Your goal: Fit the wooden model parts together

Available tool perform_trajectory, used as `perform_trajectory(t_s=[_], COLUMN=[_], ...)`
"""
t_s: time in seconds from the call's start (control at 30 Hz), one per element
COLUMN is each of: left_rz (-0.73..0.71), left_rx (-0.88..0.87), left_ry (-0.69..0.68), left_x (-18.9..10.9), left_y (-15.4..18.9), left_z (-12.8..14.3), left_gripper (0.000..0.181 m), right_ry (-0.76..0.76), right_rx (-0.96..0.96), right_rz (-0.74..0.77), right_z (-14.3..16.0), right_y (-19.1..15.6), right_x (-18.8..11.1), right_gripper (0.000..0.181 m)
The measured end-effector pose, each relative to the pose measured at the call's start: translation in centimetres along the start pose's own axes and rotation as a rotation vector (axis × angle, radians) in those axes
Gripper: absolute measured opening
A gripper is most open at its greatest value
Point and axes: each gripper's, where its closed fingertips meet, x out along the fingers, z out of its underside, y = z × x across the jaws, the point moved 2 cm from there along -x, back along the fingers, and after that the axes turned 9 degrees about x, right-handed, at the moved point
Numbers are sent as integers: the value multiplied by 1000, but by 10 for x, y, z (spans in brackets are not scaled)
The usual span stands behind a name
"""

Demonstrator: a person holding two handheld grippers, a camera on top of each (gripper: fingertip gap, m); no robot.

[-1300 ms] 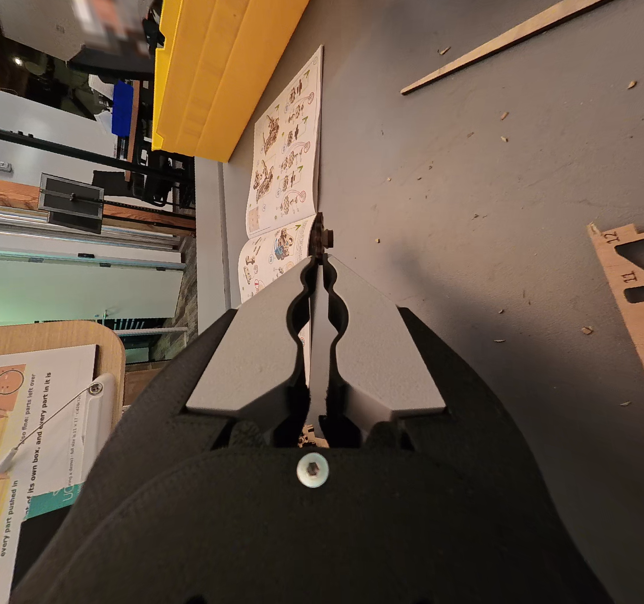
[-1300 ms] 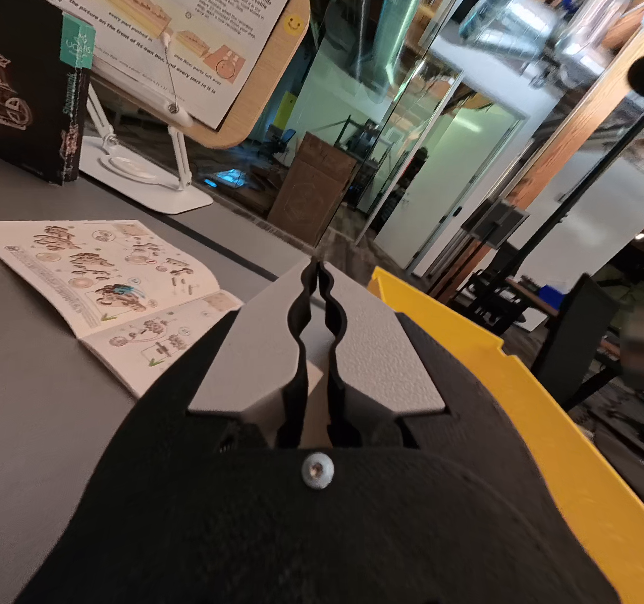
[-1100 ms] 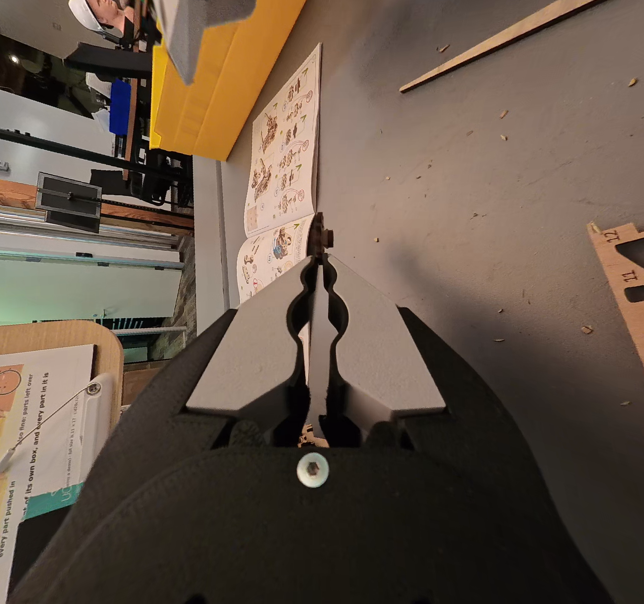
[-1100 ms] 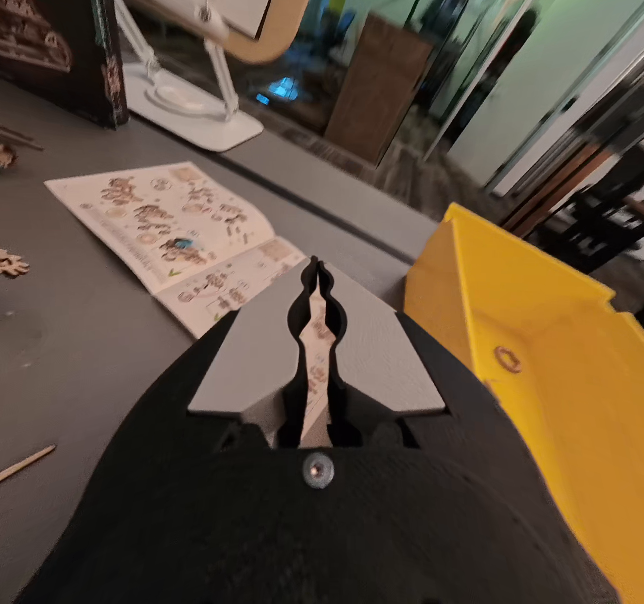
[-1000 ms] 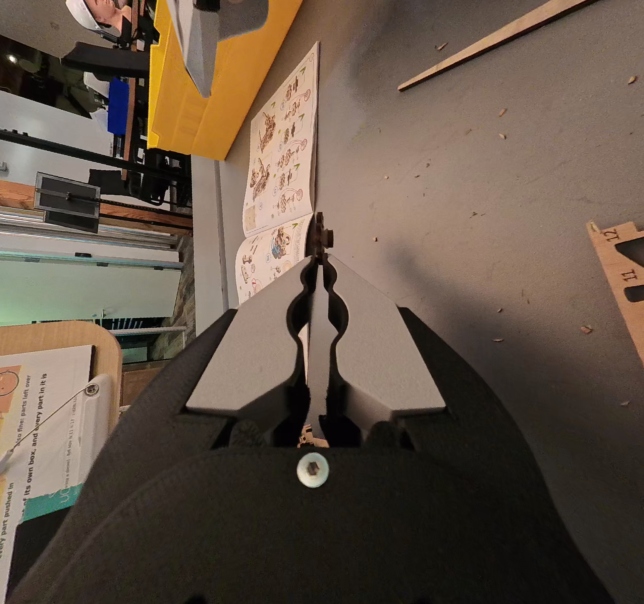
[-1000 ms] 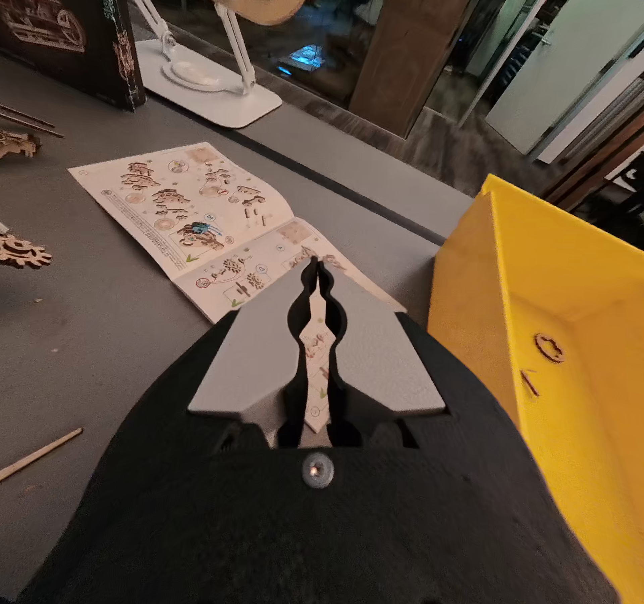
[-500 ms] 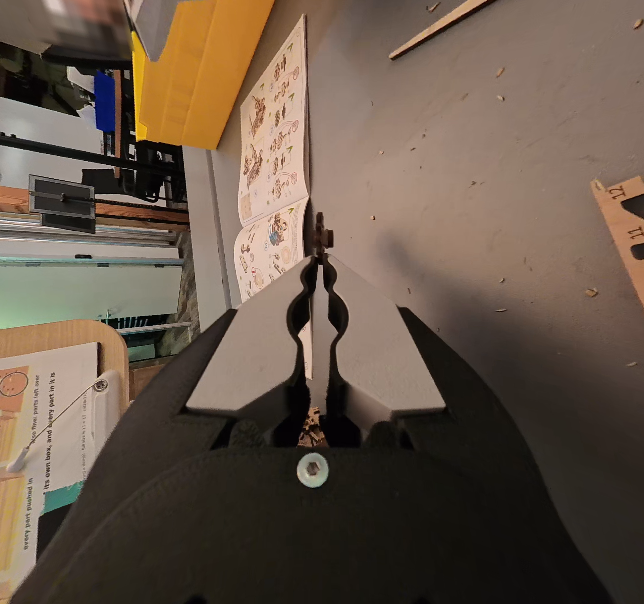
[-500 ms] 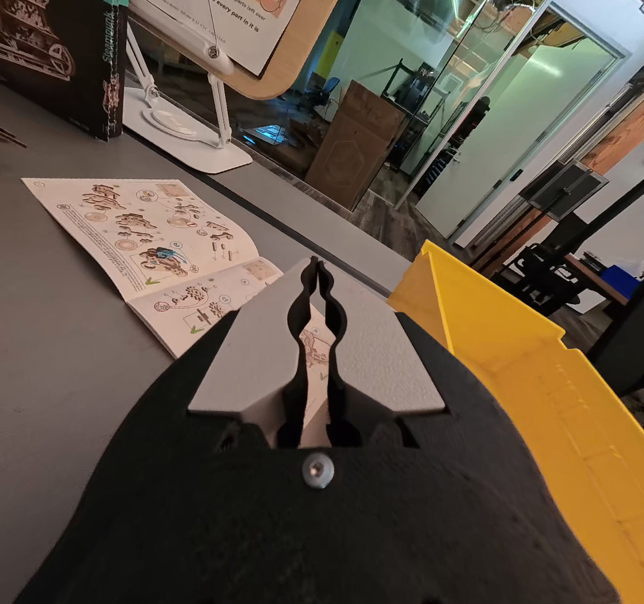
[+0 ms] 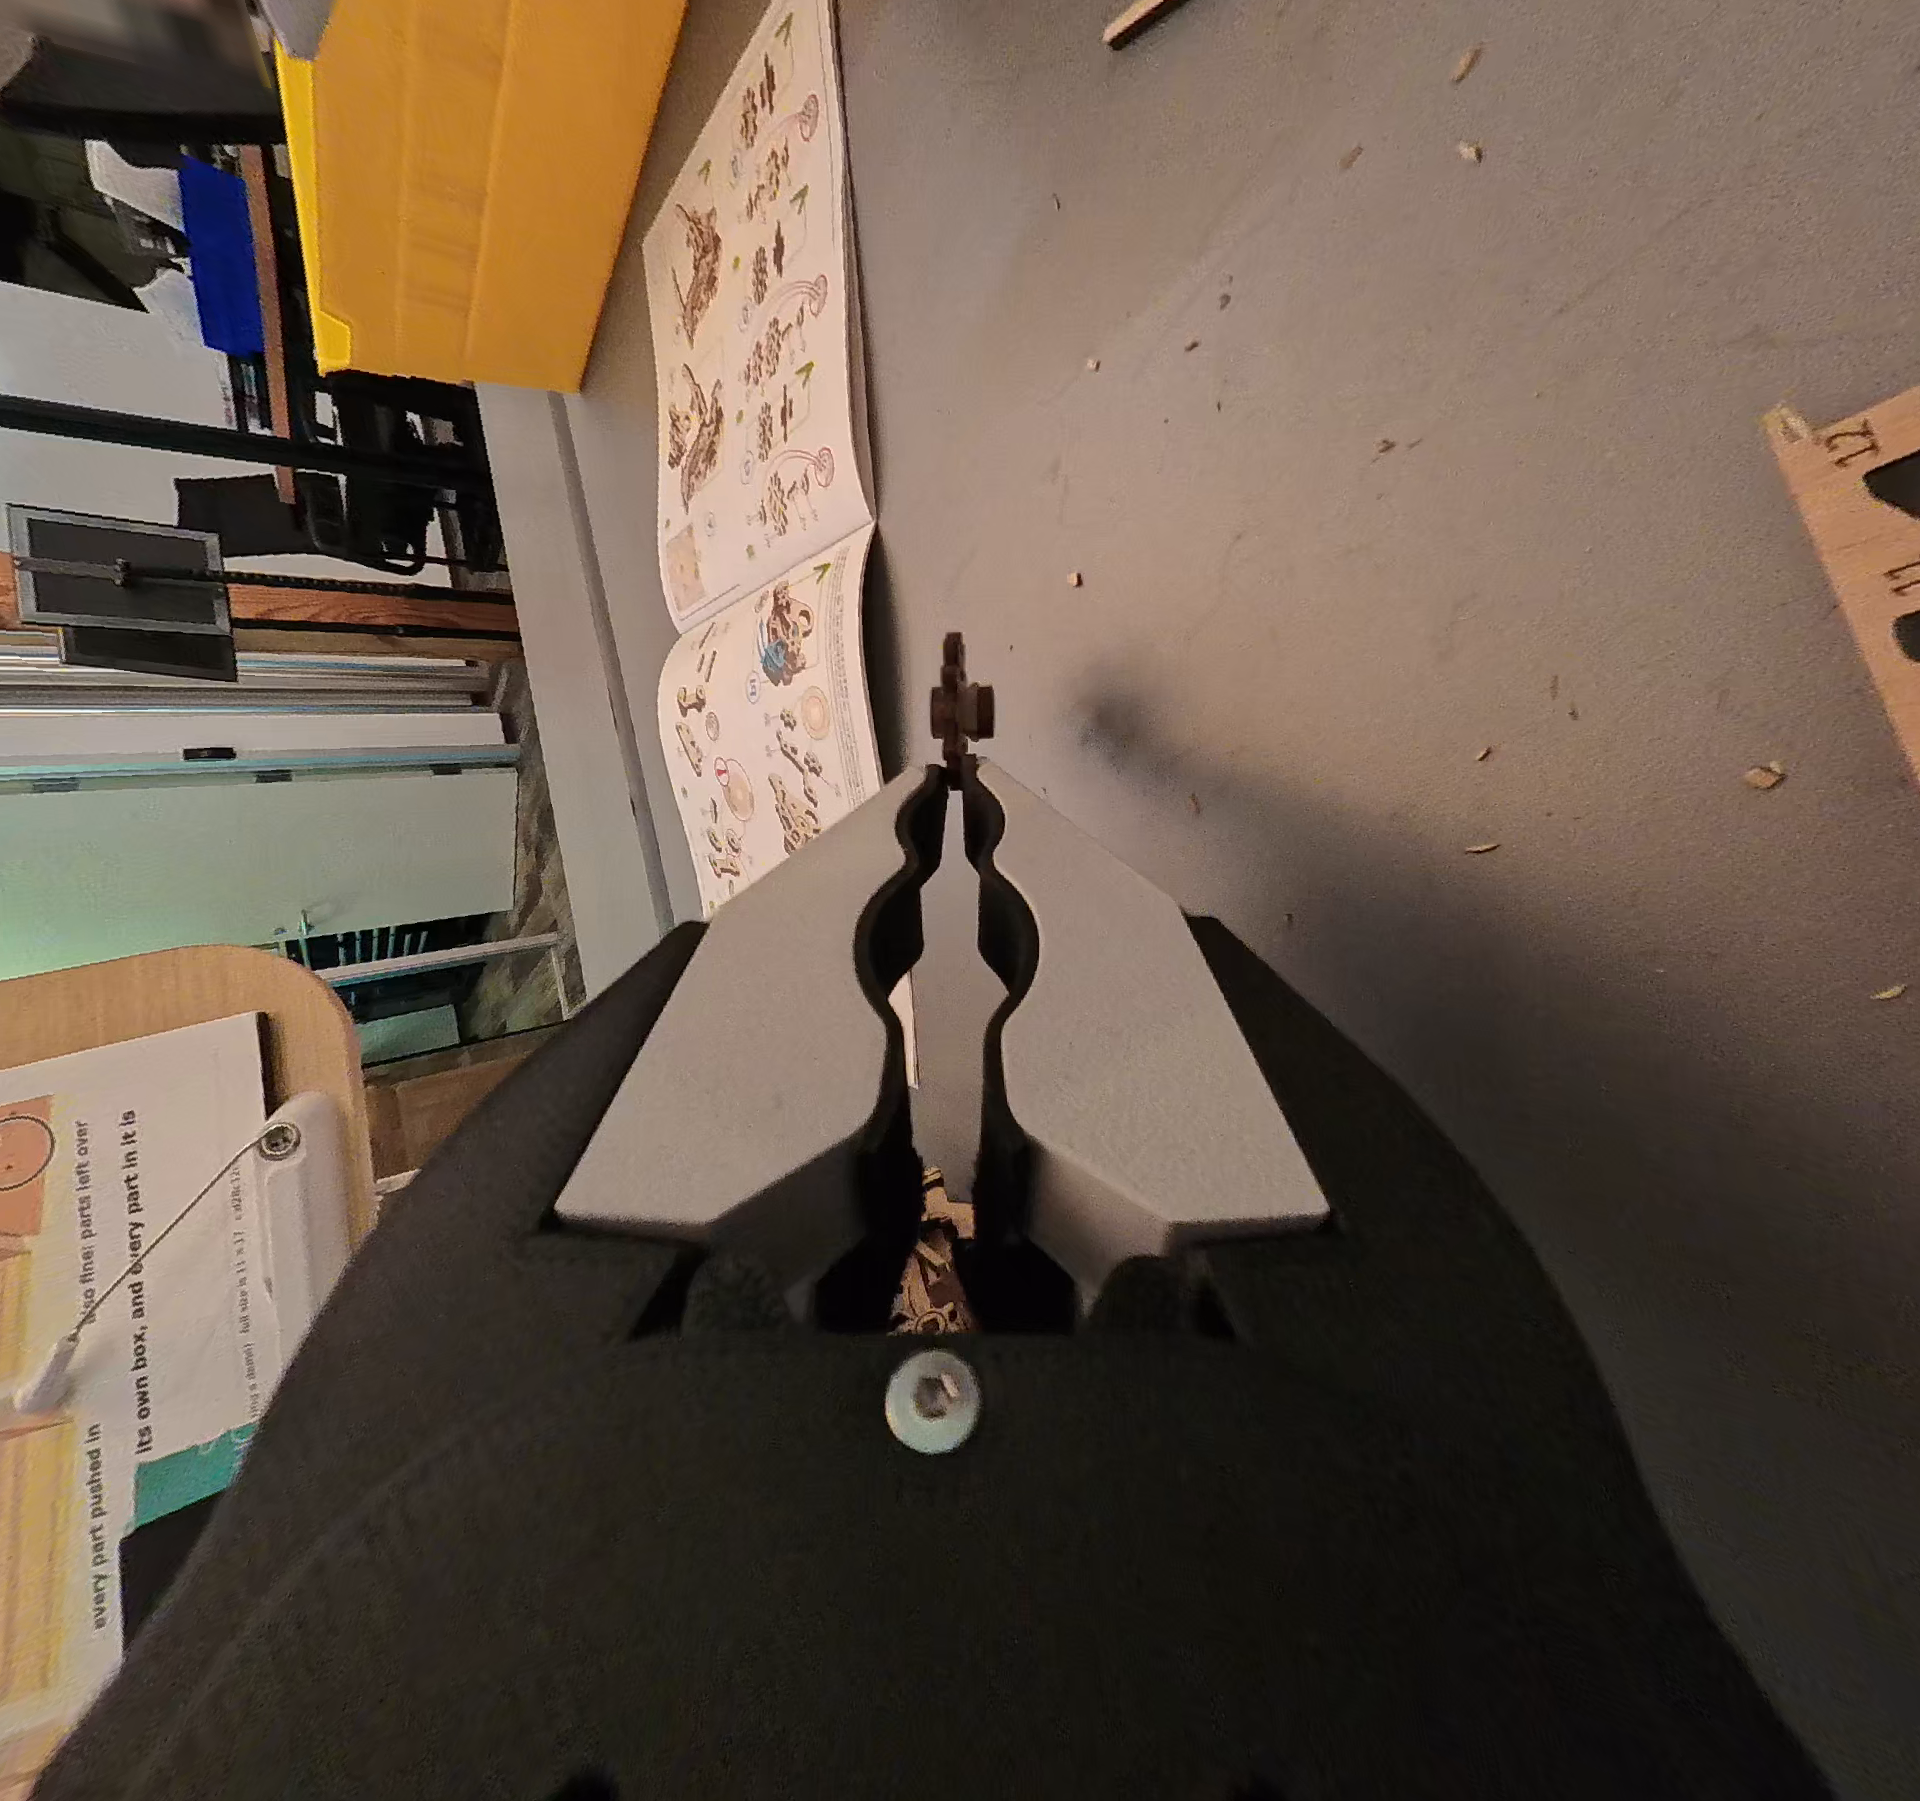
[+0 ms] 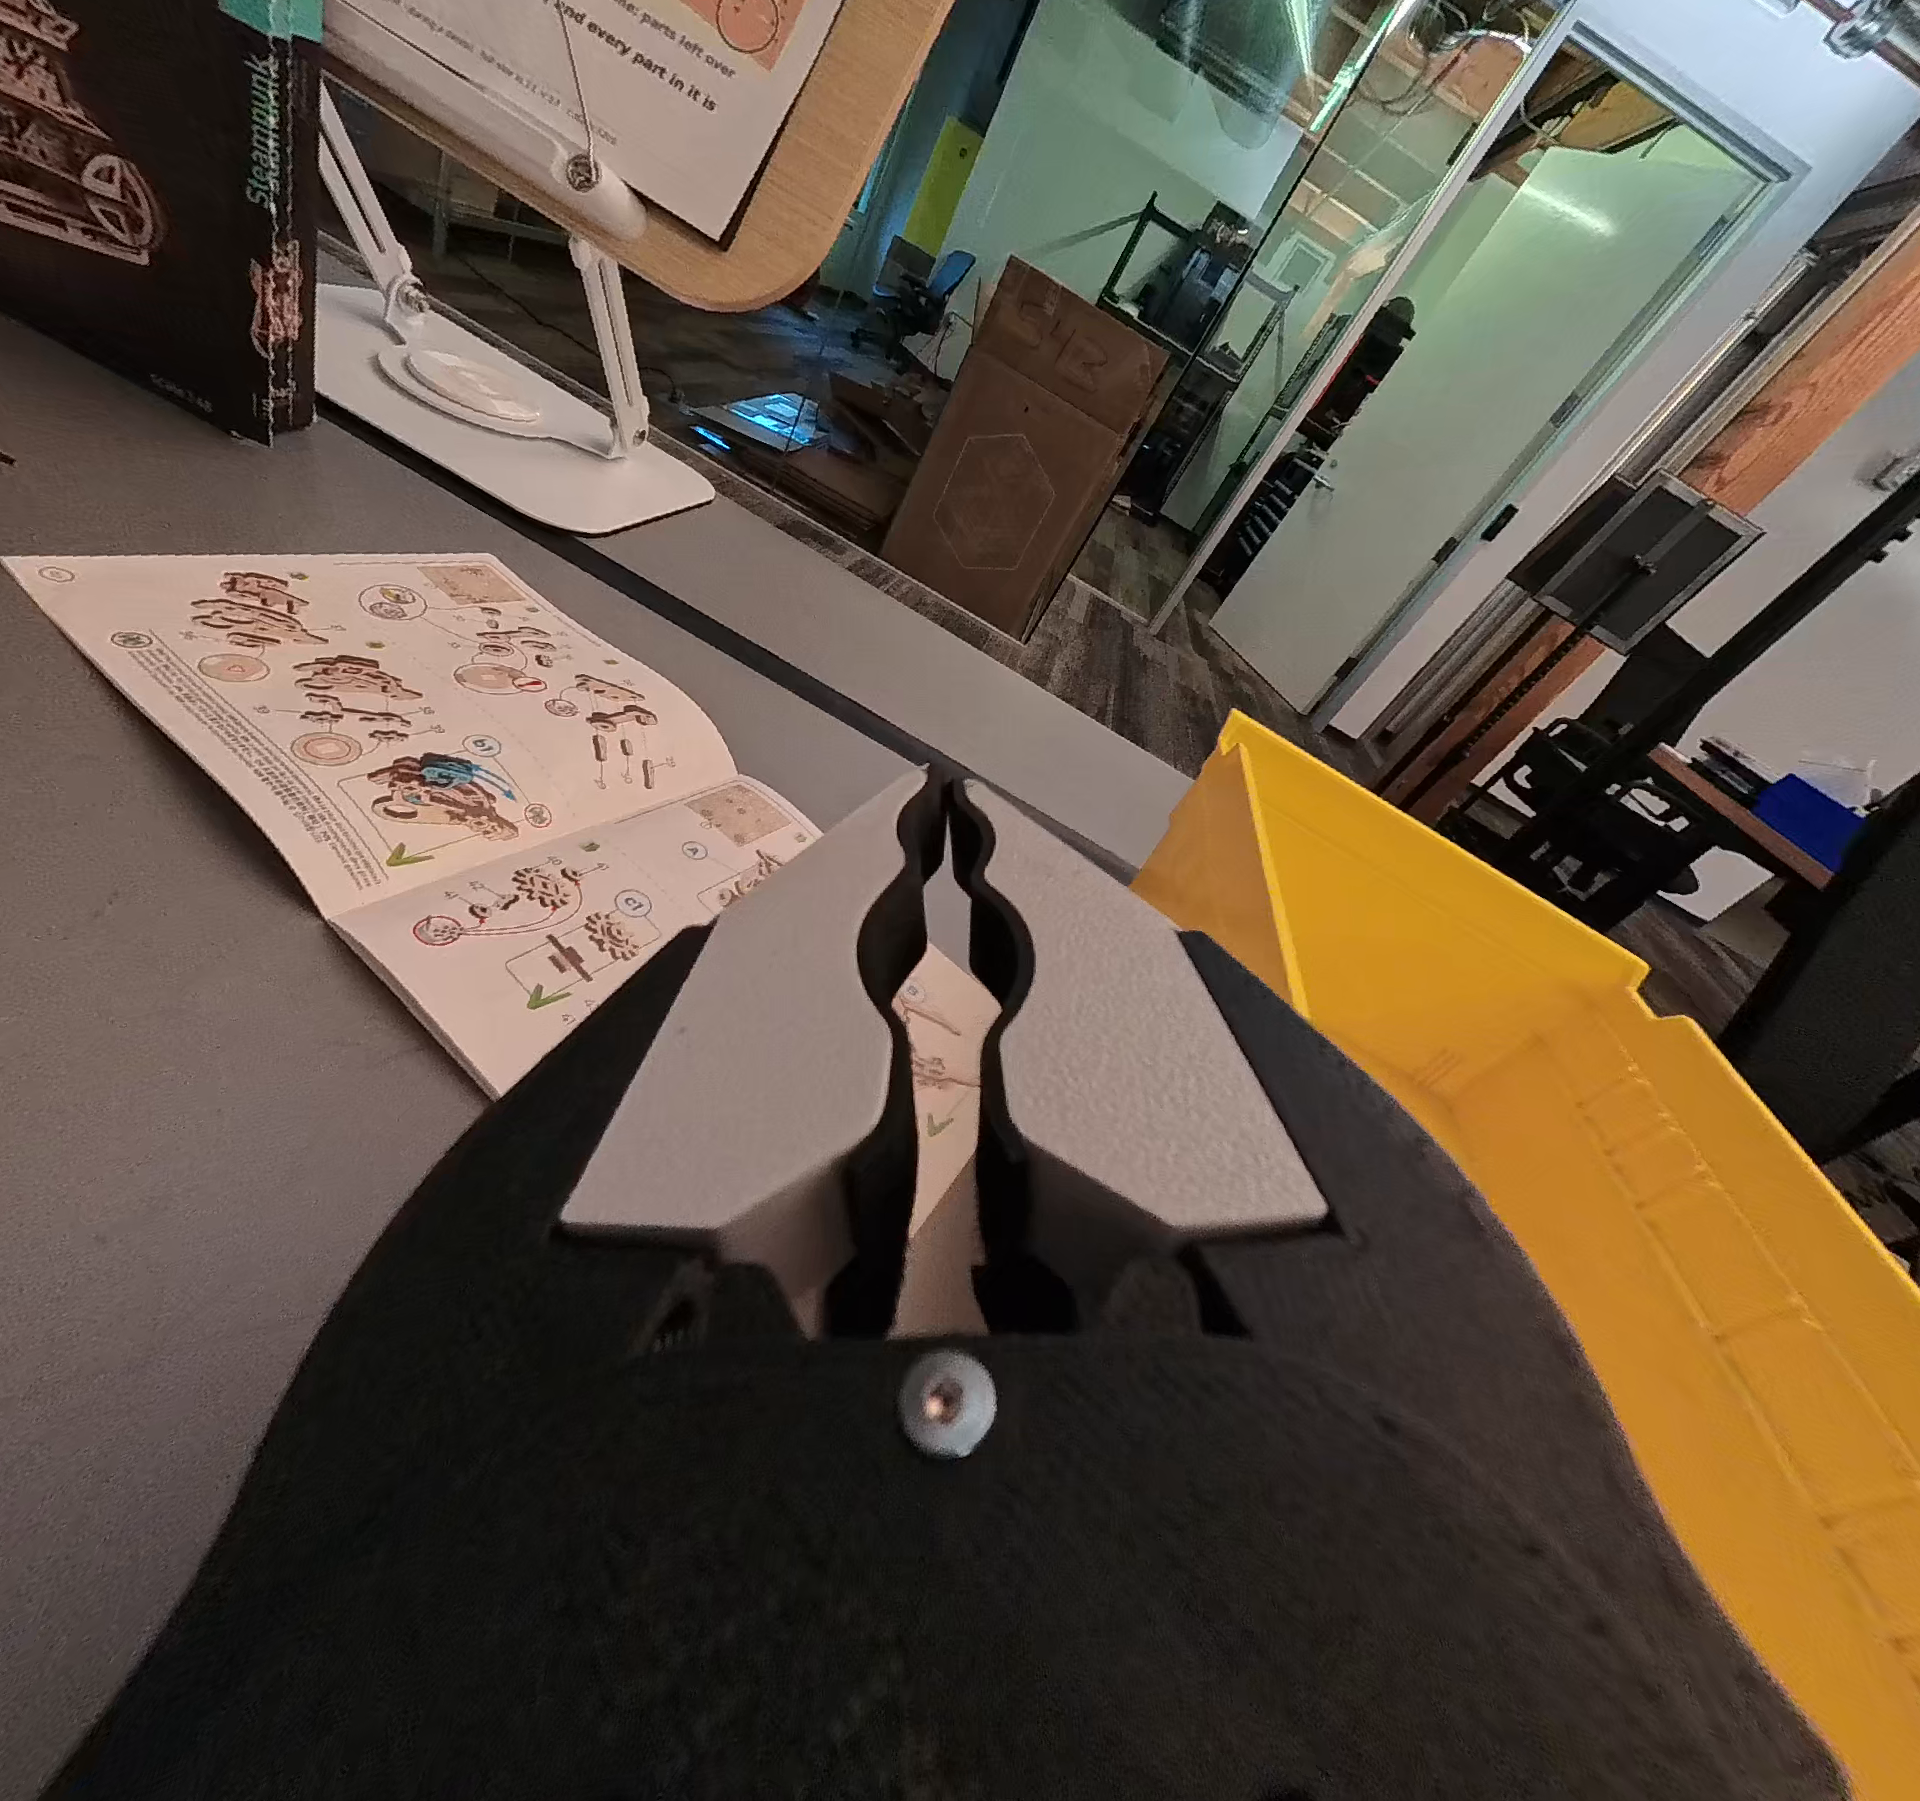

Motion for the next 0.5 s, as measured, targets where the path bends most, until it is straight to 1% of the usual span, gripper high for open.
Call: perform_trajectory(t_s=[0.5], left_rz=[38], left_rx=[-1], left_ry=[-23], left_x=[0], left_y=[4], left_z=[6], left_gripper=[1], right_ry=[33], right_rx=[2], right_rz=[31], right_z=[-5], right_y=[7], right_x=[-3], right_gripper=[0])
